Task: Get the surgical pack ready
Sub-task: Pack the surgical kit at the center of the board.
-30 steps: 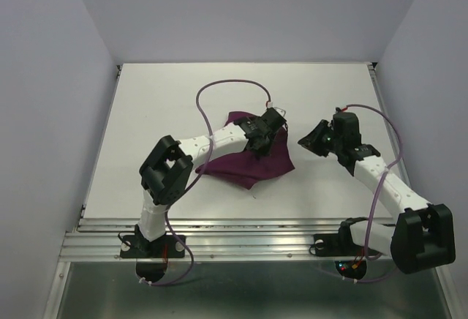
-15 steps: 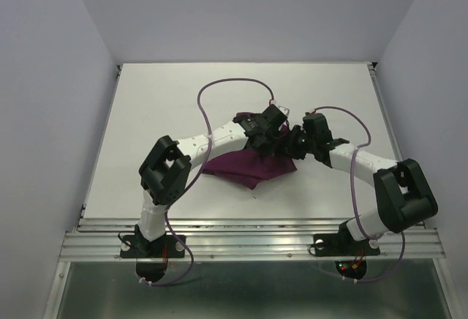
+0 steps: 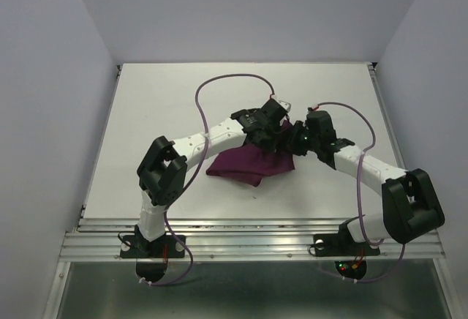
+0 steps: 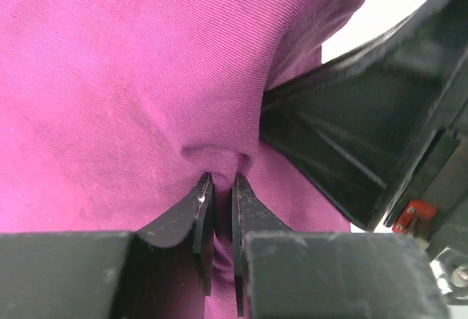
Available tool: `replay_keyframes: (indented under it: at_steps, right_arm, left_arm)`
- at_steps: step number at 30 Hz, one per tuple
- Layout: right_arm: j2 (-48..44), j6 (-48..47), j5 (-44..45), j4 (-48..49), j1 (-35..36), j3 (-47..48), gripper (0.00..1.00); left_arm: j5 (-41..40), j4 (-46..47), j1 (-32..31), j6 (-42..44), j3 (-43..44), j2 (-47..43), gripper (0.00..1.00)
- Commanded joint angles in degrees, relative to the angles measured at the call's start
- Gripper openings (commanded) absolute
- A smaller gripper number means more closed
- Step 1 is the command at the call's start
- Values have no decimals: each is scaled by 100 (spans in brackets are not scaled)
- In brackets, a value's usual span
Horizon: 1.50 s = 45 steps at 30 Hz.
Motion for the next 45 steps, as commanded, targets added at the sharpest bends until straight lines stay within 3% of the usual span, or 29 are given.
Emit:
replay_keyframes:
  at_steps: [1, 13, 25, 45]
  right_arm:
    - [-205, 3, -21, 122, 51, -145, 26]
    - [41, 276, 110, 457, 790, -251, 26]
    - [-608, 38, 1279, -563, 790, -118, 27]
    - [-1250, 100, 1025, -695, 368, -365, 27]
  left_arm:
    - [411, 460, -9, -130, 525, -621, 0]
    - [446, 390, 52, -183, 745, -604, 0]
    - [393, 363, 87, -227, 710, -683, 0]
    - [552, 504, 166, -253, 428, -771, 0]
